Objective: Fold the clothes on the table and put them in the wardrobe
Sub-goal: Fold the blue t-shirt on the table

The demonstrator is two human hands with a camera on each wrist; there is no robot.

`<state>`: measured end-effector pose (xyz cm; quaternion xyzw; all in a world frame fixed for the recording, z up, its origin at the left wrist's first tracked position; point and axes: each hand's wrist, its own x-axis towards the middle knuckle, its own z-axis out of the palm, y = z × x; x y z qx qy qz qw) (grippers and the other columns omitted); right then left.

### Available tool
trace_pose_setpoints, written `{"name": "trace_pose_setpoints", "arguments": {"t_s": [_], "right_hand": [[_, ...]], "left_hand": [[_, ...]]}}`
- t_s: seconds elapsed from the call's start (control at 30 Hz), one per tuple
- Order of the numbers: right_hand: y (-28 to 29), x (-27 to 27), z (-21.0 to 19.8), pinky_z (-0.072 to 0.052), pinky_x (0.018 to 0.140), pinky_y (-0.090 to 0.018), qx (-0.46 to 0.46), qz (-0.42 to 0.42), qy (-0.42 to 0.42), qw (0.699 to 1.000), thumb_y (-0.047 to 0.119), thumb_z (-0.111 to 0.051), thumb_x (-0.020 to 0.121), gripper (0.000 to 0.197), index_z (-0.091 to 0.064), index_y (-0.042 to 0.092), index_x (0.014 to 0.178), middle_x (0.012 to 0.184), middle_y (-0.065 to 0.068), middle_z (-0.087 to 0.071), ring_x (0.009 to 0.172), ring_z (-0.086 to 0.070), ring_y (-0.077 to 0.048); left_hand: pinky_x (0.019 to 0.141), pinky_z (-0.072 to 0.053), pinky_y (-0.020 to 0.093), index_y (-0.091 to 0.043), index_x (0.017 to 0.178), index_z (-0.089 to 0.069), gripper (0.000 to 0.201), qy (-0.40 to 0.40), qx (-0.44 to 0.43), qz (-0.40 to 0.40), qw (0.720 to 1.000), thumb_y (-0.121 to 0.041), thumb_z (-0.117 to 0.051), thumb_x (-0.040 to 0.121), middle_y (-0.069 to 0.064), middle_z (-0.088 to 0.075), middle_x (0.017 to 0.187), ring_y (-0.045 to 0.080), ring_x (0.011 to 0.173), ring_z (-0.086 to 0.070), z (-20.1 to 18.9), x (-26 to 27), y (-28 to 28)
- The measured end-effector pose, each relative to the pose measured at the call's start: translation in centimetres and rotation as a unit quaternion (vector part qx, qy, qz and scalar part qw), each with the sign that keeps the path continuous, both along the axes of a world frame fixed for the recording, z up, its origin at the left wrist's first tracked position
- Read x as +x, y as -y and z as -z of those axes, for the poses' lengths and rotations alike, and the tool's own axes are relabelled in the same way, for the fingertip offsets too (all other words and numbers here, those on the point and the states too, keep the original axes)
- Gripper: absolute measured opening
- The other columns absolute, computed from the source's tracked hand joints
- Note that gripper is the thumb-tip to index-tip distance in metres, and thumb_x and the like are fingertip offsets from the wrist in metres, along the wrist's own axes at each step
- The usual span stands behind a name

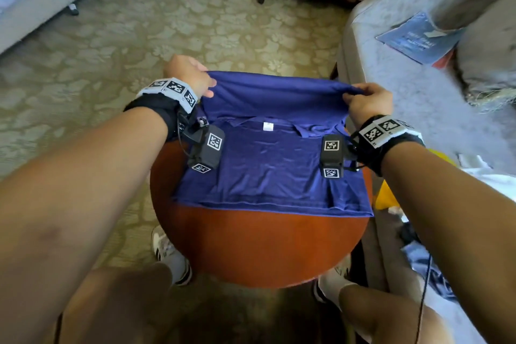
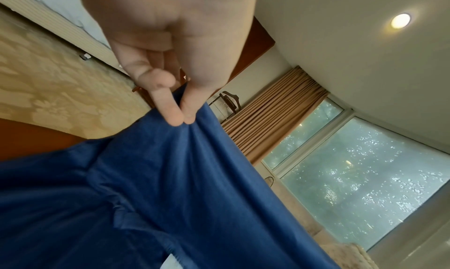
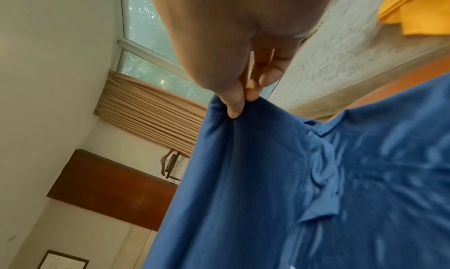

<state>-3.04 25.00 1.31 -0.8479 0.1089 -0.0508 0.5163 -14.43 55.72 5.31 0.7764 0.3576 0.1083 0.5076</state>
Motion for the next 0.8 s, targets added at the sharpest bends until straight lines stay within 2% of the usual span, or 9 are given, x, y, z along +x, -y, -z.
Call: {"name": "trace_pose_setpoints", "arguments": {"t_s": [0.07, 0.17, 0.23, 0.3, 0.47, 0.67, 0.8], "right_hand": [[1.5, -2.3, 0.6, -0.059, 0.082, -0.04, -0.003, -0.003, -0.014, 1.0, 0.025, -0.073, 0.066, 0.01, -0.068, 0.031, 0.072, 0.082, 0.002, -0.072, 0.086, -0.071, -0.023], [3.4, -7.0, 1.5, -0.058, 0.085, -0.039, -0.022, -0.009, -0.036, 0.999, 0.025, -0.071, 0.064, 0.011, -0.07, 0.03, 0.075, 0.089, -0.002, -0.075, 0.09, -0.071, -0.023], [4.5, -10.4, 1.9, -0.055, 0.091, -0.036, -0.041, -0.006, -0.058, 0.997, 0.024, -0.072, 0.07, 0.011, -0.071, 0.03, 0.079, 0.096, -0.003, -0.075, 0.096, -0.069, -0.022], [5.6, -12.9, 3.0, -0.053, 0.094, -0.033, -0.063, -0.001, -0.08, 0.995, 0.021, -0.071, 0.076, 0.016, -0.075, 0.03, 0.089, 0.104, -0.003, -0.074, 0.101, -0.067, -0.023], [7.5, -16.1, 4.8, -0.051, 0.095, -0.032, -0.095, -0.001, -0.131, 0.987, 0.018, -0.067, 0.084, 0.023, -0.076, 0.024, 0.104, 0.113, -0.005, -0.072, 0.109, -0.065, -0.03], [7.7, -16.6, 4.1, -0.051, 0.094, -0.033, -0.093, 0.003, -0.141, 0.986, 0.025, -0.069, 0.083, 0.026, -0.076, 0.024, 0.108, 0.115, -0.005, -0.072, 0.108, -0.064, -0.031], [7.7, -16.5, 3.5, -0.046, 0.088, -0.03, -0.11, 0.017, -0.139, 0.984, 0.031, -0.063, 0.09, 0.032, -0.072, 0.018, 0.118, 0.124, -0.008, -0.067, 0.116, -0.06, -0.031]], "left_hand": [[0.03, -0.037, 0.014, -0.013, 0.084, -0.061, 0.019, -0.026, 0.001, 0.013, 1.0, -0.003, -0.076, 0.079, 0.006, -0.065, 0.07, 0.003, 0.038, -0.059, 0.0, -3.0, 0.9], [0.032, -0.04, 0.014, -0.009, 0.082, -0.063, 0.016, -0.078, -0.012, 0.033, 0.996, -0.001, -0.076, 0.078, 0.004, -0.065, 0.054, 0.007, 0.047, -0.061, 1.1, -7.5, 2.5], [0.033, -0.044, 0.016, -0.008, 0.074, -0.061, 0.018, -0.105, -0.028, 0.04, 0.993, 0.001, -0.076, 0.077, 0.002, -0.06, 0.042, 0.012, 0.051, -0.061, 2.2, -10.2, 3.7], [0.035, -0.047, 0.018, -0.007, 0.074, -0.061, 0.019, -0.13, -0.036, 0.05, 0.99, 0.004, -0.076, 0.075, 0.006, -0.061, 0.046, 0.018, 0.057, -0.061, 3.7, -12.3, 4.5], [0.048, -0.056, 0.023, -0.006, 0.076, -0.064, 0.017, -0.171, -0.045, 0.067, 0.982, 0.004, -0.077, 0.073, 0.016, -0.067, 0.073, 0.023, 0.067, -0.065, 6.3, -15.0, 5.3], [0.059, -0.059, 0.03, -0.004, 0.076, -0.067, 0.016, -0.163, -0.02, 0.061, 0.985, 0.008, -0.075, 0.071, 0.017, -0.069, 0.076, 0.027, 0.071, -0.069, 5.9, -15.3, 5.5], [0.064, -0.057, 0.033, 0.001, 0.076, -0.071, 0.016, -0.185, 0.03, 0.061, 0.98, 0.009, -0.067, 0.063, 0.018, -0.069, 0.07, 0.026, 0.058, -0.061, 5.1, -15.5, 5.4]]}}
